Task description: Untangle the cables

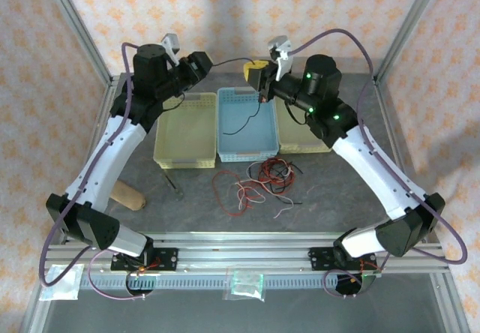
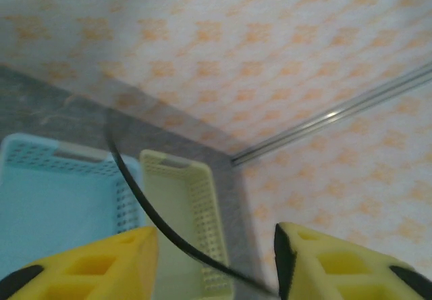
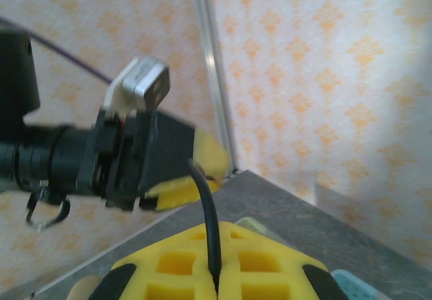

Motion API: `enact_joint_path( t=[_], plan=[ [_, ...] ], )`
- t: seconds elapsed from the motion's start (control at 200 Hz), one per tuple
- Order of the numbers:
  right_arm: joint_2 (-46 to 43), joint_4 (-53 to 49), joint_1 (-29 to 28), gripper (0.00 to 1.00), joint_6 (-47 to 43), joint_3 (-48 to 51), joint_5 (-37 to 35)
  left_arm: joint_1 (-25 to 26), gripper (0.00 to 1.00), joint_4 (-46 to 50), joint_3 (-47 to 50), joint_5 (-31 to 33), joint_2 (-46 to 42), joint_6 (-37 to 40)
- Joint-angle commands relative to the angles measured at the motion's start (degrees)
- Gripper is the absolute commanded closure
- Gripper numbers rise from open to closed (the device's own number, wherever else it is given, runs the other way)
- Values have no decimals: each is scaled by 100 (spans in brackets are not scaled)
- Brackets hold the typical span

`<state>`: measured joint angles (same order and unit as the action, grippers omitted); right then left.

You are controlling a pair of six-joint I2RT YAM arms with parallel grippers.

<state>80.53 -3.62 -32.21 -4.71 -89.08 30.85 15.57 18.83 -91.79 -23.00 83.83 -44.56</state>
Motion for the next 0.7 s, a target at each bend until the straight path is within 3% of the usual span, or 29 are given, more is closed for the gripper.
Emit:
enact_joint_path(
  t=[0.0,0.145,0.205,0.486,0.696],
  plan=[
    [142,-472,4,100,-27,-377,-922,-96,38,404,-47,528,-95,597],
    [458,-766,4,100,-76,-601,-1267,-107,11,967,-37,1173,-218,941],
    [566,-753,4,100,-88,-593,-1346,-107,4,1089,109,1438,-344,1045],
    [1087,-482,64,100,-59,-440,-1688,-52,1,893,1406,2229,-1141,1388],
    [1691,-404,96,100,-85,-573,-1620,769,1,689,2147,2948,-1215,1175]
  ],
)
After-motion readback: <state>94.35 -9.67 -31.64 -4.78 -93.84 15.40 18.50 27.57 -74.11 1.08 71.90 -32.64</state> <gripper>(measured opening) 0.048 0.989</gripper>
